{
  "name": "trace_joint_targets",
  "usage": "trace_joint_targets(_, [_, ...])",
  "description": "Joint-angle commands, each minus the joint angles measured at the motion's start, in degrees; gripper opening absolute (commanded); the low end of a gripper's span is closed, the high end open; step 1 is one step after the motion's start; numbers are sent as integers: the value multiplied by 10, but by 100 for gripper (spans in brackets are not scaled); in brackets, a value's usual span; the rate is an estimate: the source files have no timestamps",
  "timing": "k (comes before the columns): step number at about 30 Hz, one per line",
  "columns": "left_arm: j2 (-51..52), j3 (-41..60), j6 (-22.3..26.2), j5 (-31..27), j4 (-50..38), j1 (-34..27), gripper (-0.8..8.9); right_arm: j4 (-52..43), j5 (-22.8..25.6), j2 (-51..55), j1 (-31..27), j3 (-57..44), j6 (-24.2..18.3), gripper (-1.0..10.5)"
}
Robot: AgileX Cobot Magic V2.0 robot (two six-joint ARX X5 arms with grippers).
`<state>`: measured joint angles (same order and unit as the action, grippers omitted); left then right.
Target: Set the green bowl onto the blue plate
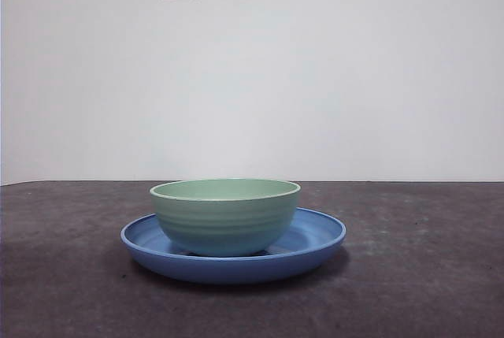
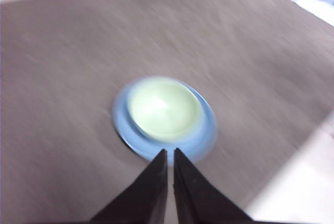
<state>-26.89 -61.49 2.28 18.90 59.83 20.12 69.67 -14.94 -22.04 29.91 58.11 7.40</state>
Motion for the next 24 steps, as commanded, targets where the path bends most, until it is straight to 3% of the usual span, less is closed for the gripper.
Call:
trace_joint_targets(1, [12, 35, 19, 2, -108, -42, 19, -6, 0, -2, 3, 4, 0, 21])
trace_joint_targets(7, [57, 245, -19, 2, -422, -128, 19, -6, 0, -2, 3, 4, 0, 21])
trace_joint_targets(11, [92, 389, -21, -37, -546, -165, 19, -6, 0, -2, 3, 4, 0, 22])
trace_joint_targets(14, [124, 473, -46, -123, -587, -183, 19, -6, 0, -2, 3, 4, 0, 22])
trace_joint_targets(18, [169, 539, -74, -209, -576, -194, 19, -6, 0, -2, 3, 4, 0, 22])
trace_joint_targets(24, [225, 590, -75, -219, -558, -195, 19, -6, 0, -2, 3, 4, 0, 22])
